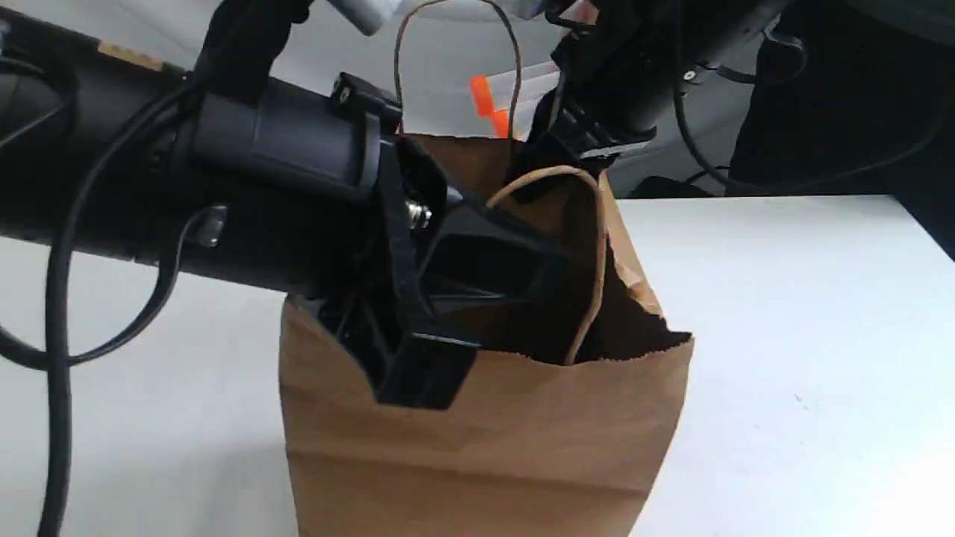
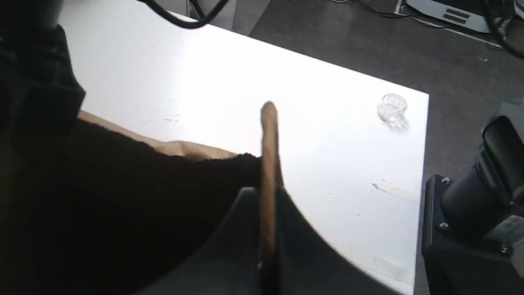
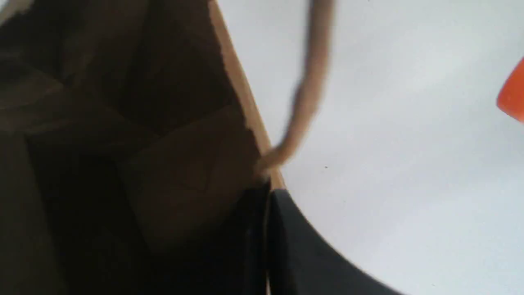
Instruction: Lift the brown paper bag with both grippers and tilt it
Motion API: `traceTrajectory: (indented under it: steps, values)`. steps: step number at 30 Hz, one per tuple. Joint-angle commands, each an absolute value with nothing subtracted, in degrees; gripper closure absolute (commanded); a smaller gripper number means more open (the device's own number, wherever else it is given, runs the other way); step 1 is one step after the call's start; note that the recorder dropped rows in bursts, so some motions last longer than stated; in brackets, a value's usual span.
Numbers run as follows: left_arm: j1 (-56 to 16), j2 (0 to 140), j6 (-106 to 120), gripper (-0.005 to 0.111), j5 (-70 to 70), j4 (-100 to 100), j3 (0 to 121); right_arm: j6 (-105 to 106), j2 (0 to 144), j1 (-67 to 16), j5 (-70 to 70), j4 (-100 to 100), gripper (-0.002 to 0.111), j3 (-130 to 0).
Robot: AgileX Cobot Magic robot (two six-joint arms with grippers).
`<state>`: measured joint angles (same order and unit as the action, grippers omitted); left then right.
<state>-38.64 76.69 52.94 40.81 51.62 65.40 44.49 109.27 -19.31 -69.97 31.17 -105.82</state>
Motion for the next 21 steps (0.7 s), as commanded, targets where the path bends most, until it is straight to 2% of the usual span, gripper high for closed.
traceTrajectory:
  steps: [1,6,11,16,21]
  values:
    - [-38.8,76.1,52.1,0.107,42.3,53.7,67.4,40.6,109.6,-19.3,-70.0,33.1,0.108,-106.1]
    - [-38.8,76.1,51.0,0.107,44.9,53.9,71.5,32.9,112.8,-17.6,-70.0,35.0,0.108,-106.1]
    - [-38.8,76.1,49.6,0.107,45.3,53.9,73.7,29.5,116.7,-14.8,-70.0,45.5,0.108,-106.1]
    - [-38.8,76.1,49.5,0.107,43.3,53.4,74.3,29.3,120.4,-13.4,-70.0,55.8,0.108,-106.1]
    - [-38.6,76.0,49.5,0.107,40.4,53.4,74.3,29.1,121.9,-13.3,-70.0,57.2,0.108,-106.1]
